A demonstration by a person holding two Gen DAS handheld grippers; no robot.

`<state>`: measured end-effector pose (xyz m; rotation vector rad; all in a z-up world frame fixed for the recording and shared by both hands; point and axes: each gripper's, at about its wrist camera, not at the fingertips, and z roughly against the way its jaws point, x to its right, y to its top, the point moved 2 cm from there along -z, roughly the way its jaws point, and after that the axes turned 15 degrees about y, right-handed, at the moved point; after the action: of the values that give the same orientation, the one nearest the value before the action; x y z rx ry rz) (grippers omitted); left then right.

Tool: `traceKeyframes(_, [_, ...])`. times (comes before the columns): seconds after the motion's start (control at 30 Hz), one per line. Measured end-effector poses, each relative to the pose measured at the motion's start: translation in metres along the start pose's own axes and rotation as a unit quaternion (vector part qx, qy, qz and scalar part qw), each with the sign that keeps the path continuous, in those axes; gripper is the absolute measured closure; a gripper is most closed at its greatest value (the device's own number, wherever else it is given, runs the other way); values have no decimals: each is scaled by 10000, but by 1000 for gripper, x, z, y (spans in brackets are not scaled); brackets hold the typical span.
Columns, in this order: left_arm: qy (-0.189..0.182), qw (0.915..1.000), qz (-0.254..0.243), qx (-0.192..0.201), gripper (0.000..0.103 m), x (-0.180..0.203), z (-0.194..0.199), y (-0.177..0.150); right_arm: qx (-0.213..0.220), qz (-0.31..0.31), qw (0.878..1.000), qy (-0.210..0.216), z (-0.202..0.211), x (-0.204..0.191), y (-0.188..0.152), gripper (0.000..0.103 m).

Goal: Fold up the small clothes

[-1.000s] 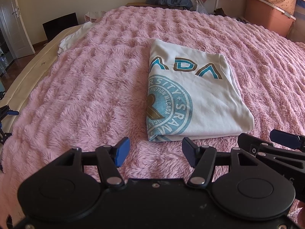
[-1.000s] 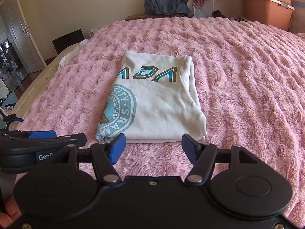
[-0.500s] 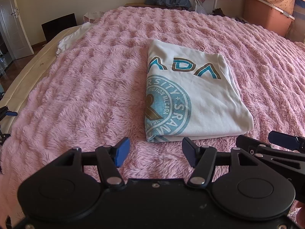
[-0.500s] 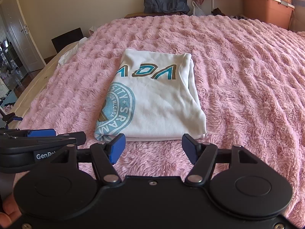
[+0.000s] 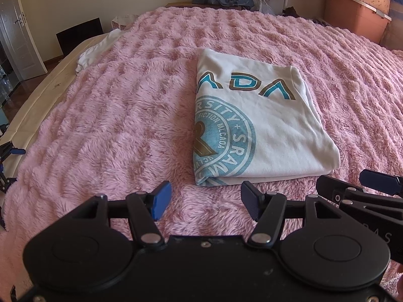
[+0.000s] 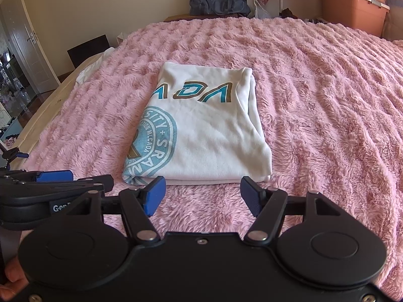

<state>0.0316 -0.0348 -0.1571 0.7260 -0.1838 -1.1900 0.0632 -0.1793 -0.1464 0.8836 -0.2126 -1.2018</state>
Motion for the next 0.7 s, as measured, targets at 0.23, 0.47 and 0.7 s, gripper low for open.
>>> traceKeyframes(0.23, [-30,10000,24,-38,38,0,-3,1,-12,-28,10000,-2,-2,2,1,36])
traceKeyframes(0.47, [-122,9998,-104,140,38,5,-1,1,-50,-35,10000,8,-4,3,0,36])
traceKeyframes(0.7, [-226,9994,-110,234,38,5,-3,1,-58,-95,9999,-28,-5,8,0,35])
